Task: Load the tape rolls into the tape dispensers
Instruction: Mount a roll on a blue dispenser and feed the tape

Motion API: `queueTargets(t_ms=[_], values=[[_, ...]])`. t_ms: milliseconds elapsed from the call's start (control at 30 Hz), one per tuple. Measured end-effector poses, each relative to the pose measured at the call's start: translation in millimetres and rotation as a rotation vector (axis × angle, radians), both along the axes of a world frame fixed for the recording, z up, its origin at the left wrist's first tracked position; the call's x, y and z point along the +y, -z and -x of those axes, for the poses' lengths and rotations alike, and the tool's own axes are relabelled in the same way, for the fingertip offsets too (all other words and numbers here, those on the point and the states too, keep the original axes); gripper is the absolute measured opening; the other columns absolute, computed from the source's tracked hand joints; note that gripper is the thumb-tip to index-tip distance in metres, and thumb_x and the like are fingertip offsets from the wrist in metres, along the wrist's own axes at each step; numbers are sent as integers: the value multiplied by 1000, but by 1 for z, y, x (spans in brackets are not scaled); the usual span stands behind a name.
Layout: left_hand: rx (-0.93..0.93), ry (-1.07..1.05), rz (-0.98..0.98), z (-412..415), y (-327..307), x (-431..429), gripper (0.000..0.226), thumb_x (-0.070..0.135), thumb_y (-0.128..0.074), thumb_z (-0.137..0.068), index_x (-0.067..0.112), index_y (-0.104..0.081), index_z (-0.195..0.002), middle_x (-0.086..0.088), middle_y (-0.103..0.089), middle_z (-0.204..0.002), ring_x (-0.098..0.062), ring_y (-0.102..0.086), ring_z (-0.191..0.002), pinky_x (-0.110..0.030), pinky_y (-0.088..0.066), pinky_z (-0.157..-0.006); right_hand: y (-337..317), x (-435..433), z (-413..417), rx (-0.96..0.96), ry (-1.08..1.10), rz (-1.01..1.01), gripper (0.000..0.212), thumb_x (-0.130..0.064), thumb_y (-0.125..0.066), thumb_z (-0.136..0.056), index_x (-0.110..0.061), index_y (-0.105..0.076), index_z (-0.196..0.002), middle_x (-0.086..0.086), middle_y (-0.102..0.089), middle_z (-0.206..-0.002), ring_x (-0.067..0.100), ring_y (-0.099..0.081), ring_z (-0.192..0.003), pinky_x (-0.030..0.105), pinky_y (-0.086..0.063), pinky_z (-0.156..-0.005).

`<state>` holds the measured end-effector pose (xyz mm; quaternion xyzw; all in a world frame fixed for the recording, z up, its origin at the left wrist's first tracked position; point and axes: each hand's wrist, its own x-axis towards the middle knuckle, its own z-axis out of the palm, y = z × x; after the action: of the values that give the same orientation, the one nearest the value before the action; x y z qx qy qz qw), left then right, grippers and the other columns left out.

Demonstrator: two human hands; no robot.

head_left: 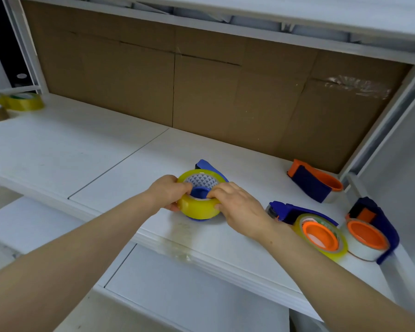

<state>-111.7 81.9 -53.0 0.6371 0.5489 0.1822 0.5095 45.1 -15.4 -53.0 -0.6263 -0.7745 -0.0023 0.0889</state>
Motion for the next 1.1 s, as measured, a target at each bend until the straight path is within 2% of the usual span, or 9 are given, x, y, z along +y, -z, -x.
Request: queueTargets(t_ms=[233,367,467,633,767,867,933,1033,1100], values=[[192,33,-33,2,11,1,37,30,-54,-88,4,-56,-114,-16,-61,-108,-31,-62,-91,-38,-56,-77,8,0,-1,49,78,-55,46,-29,-48,-81,-26,-58,-125,1,-39,-141,23,-20,-139,35,-4,-113],[170,-113,-116,8,9,7,33,34,-47,-92,3,-57,-100,-14,-57,-100,-31,-58,-91,-39,-54,-87,-12,19,-6,428,460,46,62,-40,-51,-88,-18,-32,-144,8,-30,-149,24,-25,-138,36,-23,-111],[-9,-188,1,5,8,3,25,24,-47,-94,0,-54,-95,-17,-56,-95,-29,-56,-83,-38,-53,-81,-10,33,3,710,542,327,101,-59,-66,-74,-14,-14,-147,9,-31,-148,26,-36,-134,37,-38,-104],[-222,-246,165,3,3,-7,29,19,-47,-88,-3,-59,-104,-25,-66,-100,-32,-62,-76,-31,-54,-65,5,32,29,471,506,356,148,-60,-83,-47,-25,22,-145,5,-18,-145,28,-31,-134,39,-42,-100],[-286,-238,145,2,-6,-7,32,19,-48,-87,-2,-60,-108,-24,-63,-106,-29,-59,-87,-25,-50,-66,8,32,21,521,539,295,133,-55,-83,-51,-23,3,-147,5,-32,-131,25,-47,-116,35,-51,-82],[-353,-233,85,-1,-15,-6,30,21,-50,-88,2,-63,-108,-17,-61,-105,-25,-54,-92,-27,-45,-77,2,26,7,848,542,203,101,-42,-84,-60,-16,-25,-137,1,-44,-122,20,-49,-101,31,-48,-73],[-388,-258,39,-4,-23,-6,30,27,-53,-87,7,-60,-109,-13,-57,-110,-24,-49,-95,-30,-40,-81,6,22,-2,1175,583,206,104,-40,-84,-61,-14,-25,-143,-2,-46,-126,20,-51,-105,31,-49,-77],[-336,-210,154,-10,-29,-13,74,53,-63,-78,17,-39,-138,-9,-39,-139,-28,-37,-128,-45,-31,-101,15,18,-7,1584,545,293,131,-56,-88,-34,-11,-32,-143,6,-54,-135,27,-59,-113,44,-52,-91],[-309,-115,300,-14,-29,-20,100,70,-63,-66,27,-23,-146,-6,-19,-155,-32,-19,-142,-59,-20,-108,19,15,-7,1738,455,306,111,-51,-87,-40,-10,-46,-134,12,-62,-124,29,-62,-109,48,-49,-96]])
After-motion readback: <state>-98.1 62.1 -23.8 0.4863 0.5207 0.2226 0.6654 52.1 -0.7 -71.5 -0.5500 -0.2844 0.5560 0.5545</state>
